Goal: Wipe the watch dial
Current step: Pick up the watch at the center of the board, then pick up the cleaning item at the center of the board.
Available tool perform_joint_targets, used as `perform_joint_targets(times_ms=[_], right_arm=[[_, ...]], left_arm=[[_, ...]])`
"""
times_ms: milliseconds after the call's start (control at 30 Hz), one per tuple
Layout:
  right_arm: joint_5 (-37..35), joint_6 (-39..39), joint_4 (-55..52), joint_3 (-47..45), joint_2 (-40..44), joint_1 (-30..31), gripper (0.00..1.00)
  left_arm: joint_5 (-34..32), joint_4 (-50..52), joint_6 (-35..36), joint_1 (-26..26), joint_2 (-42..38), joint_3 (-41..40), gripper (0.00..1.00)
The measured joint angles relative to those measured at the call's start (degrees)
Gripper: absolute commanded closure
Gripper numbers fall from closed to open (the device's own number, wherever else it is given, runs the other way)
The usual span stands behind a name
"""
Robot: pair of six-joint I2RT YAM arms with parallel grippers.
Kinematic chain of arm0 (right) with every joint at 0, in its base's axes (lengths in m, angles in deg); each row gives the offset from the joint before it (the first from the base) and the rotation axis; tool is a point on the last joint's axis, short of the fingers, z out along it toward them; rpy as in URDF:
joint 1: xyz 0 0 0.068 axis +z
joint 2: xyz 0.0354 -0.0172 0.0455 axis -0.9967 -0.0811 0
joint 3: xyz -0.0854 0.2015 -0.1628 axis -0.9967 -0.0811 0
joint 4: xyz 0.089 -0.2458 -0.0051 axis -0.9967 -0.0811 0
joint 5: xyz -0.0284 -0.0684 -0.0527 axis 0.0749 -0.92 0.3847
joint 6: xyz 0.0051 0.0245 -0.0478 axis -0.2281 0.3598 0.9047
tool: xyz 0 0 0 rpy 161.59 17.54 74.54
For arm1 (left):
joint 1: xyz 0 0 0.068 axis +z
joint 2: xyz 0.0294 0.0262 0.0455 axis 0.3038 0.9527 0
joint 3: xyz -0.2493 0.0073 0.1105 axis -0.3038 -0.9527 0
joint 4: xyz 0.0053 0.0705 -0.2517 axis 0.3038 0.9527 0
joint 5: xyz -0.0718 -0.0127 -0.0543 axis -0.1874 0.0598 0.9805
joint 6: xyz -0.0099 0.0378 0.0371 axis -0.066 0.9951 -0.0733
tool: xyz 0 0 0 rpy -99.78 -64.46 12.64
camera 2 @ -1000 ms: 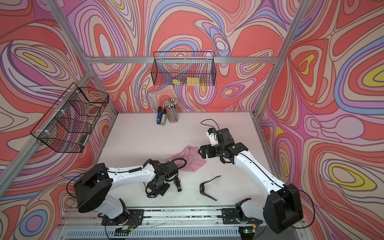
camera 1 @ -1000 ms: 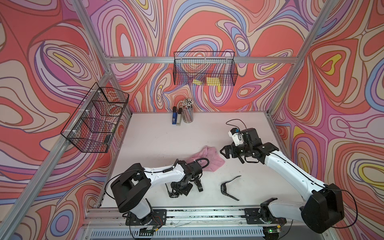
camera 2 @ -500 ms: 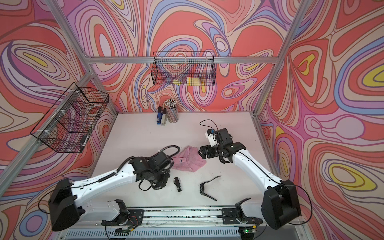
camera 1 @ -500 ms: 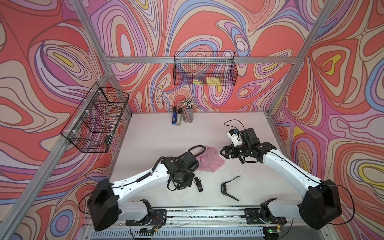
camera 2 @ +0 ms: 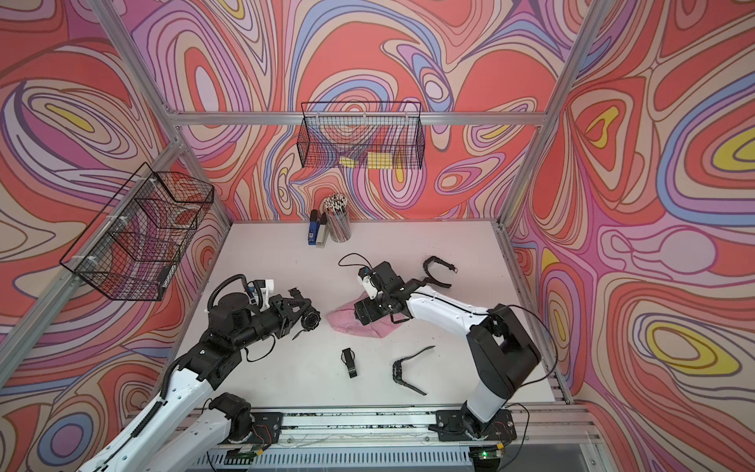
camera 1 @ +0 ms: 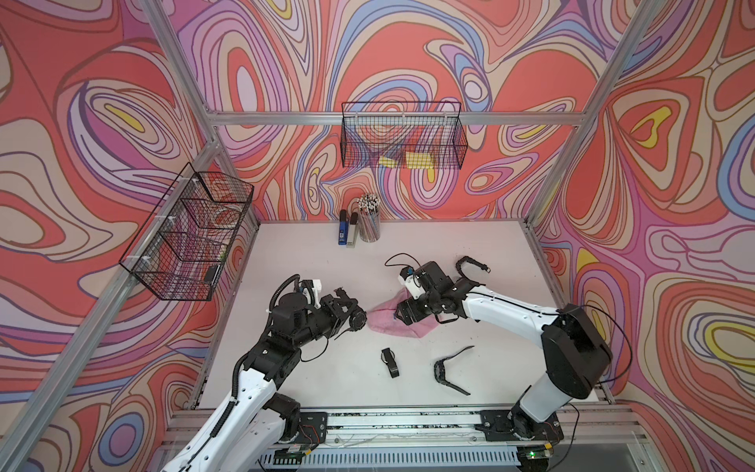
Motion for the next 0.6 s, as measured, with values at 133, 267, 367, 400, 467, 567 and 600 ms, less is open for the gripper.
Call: perform_joint_targets(times_ms=[133, 267, 367, 400, 467, 567, 600], right_arm=[[-0.1, 1.0, 1.6, 2.6, -4.3, 1.1, 0.24], [-0.9, 2.2, 2.4, 3.9, -7.4, 1.5, 0.33], [-1.1, 3.0, 2.4, 4.0, -9.5, 2.3, 0.54], [-1.0, 2.8, 2.4, 4.0, -10.2, 2.6, 0.66], [-0.8, 2.6, 2.7, 3.9, -11.1, 3.1, 0.87], [-0.2, 1.7, 3.9, 2.9, -10.8, 3.3, 1.00], [0.0, 1.7, 4.3, 2.5, -10.6, 3.3, 1.00]], left_arm=[[1.5, -6.6, -6.7, 0.4, -0.9, -0.5, 1.00], [1.9, -13.2, -11.8, 0.4, -1.8, -1.7, 1.00], [1.6, -18.9, -16.7, 0.4, -1.8, -5.5, 1.00], [1.4, -20.0, -18.0, 0.4, -1.7, -6.7, 1.00], [0.9, -20.9, -20.2, 0.5, -1.6, -8.6, 1.00], [0.3, -21.3, -21.8, 0.5, -1.7, -9.0, 1.00], [0.0, -21.6, -22.1, 0.5, -2.0, -9.0, 1.00]])
